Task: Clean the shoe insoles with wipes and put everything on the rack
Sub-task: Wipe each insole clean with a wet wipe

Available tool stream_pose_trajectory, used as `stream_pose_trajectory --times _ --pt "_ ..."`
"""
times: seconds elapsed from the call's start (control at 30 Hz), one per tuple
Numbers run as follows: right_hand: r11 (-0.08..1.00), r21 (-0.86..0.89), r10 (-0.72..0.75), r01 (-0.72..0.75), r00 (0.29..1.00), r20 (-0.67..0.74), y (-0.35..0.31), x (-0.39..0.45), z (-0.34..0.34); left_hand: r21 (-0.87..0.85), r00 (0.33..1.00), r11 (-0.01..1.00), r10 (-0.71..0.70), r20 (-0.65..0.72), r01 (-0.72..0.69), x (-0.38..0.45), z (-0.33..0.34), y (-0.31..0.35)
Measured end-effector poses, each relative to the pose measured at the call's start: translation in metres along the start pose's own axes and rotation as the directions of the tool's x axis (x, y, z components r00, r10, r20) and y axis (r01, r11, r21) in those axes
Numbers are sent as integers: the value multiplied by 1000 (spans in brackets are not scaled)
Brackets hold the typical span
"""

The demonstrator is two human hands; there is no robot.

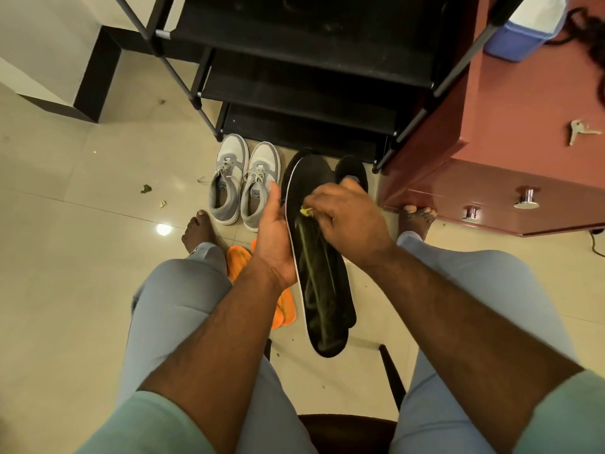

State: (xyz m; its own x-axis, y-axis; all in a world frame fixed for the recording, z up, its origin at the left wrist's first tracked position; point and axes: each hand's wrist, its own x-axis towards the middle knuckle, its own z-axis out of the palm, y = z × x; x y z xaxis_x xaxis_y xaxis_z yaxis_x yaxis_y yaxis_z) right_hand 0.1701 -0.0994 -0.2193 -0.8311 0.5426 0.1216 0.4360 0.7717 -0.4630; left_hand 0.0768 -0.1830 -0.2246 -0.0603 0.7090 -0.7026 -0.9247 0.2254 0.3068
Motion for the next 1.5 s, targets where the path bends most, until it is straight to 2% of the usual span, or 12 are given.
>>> stream_pose_trajectory --times 0.07,0.23,0.4,0.57,0.7,0.77,0.93,1.1,1.3,1.5 --pt "997 -13 80 -80 997 3 4 0 0 12 1000 1000 -22 3 22 -1 2 -2" --pt "989 143 -38 36 999 9 -12 -5 3 -1 997 997 -79 5 79 -2 4 0" --pt "989 141 40 -38 999 -14 -4 1 0 63 996 994 -86 -13 86 -5 8 -1" --pt "980 195 -72 40 985 158 -4 -11 1 35 998 998 -51 -46 52 -4 6 4" --pt "990 130 45 -51 998 44 0 -1 0 71 994 993 -88 -57 92 -4 9 -5" --pt "988 140 67 -71 997 39 0 1 -1 70 993 993 -90 -72 95 -4 9 -7" --pt "973 230 -61 36 993 103 -12 -14 1 5 996 999 -49 -70 49 -3 4 2" --pt "987 148 53 -60 997 52 0 7 -1 38 993 996 -80 -84 83 -3 12 -8" --pt "984 176 -30 11 994 107 -16 -15 -5 36 993 996 -83 -83 86 -3 5 -3" --pt "994 106 19 -27 997 76 -3 4 -9 45 991 994 -95 -92 99 -2 9 -8"
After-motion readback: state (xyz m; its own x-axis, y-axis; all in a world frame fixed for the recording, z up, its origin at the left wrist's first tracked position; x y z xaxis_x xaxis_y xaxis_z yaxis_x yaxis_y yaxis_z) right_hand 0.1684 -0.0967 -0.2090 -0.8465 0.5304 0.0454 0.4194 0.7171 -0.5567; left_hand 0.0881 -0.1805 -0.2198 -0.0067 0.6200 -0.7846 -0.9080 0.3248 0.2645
